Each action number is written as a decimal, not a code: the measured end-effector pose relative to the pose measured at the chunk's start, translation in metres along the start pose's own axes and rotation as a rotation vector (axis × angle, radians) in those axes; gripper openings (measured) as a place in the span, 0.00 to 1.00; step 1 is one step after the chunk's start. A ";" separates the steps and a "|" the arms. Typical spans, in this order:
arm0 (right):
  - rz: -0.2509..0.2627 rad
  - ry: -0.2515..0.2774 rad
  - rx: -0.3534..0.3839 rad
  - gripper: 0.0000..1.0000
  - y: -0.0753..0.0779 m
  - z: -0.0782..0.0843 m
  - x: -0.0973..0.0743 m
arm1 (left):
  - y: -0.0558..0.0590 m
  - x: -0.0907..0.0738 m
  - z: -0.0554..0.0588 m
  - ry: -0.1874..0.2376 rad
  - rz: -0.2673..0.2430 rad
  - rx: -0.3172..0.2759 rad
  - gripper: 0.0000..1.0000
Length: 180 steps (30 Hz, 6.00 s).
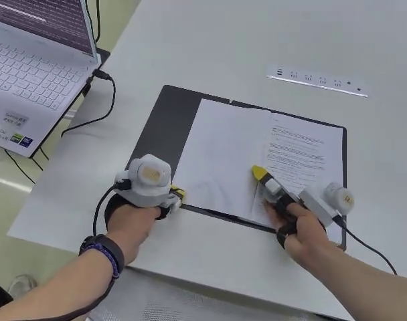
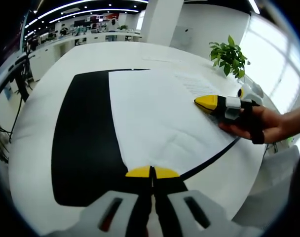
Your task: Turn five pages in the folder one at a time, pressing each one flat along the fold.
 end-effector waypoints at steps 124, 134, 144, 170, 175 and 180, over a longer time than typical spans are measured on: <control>0.195 0.005 -0.531 0.61 -0.061 -0.044 -0.183 | 0.030 -0.112 -0.065 0.146 0.041 0.236 0.56; 0.198 -0.036 -0.561 0.66 -0.060 -0.030 -0.197 | 0.030 -0.125 -0.048 0.182 -0.040 0.179 0.64; 0.181 -0.054 -0.561 0.64 -0.059 -0.040 -0.200 | 0.032 -0.128 -0.045 0.192 -0.065 0.142 0.65; 0.197 -0.053 -0.548 0.62 -0.041 -0.050 -0.228 | 0.084 -0.088 -0.065 0.198 0.039 0.200 0.59; 0.198 -0.038 -0.537 0.62 -0.041 -0.051 -0.231 | 0.099 -0.074 -0.070 0.178 0.086 0.234 0.58; 0.198 -0.047 -0.546 0.63 -0.041 -0.050 -0.233 | 0.110 -0.059 -0.075 0.147 0.124 0.255 0.65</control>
Point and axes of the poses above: the centre of the closed fingertips' face, and the gripper's own axes: x roughly forward along the fingers, y roughly to its right, z roughly out of its underside, the point moved 9 cm from there along -x, roughly backward along the fingers, and after that the axes turned 1 degree about -z, right-handed, at the moved point
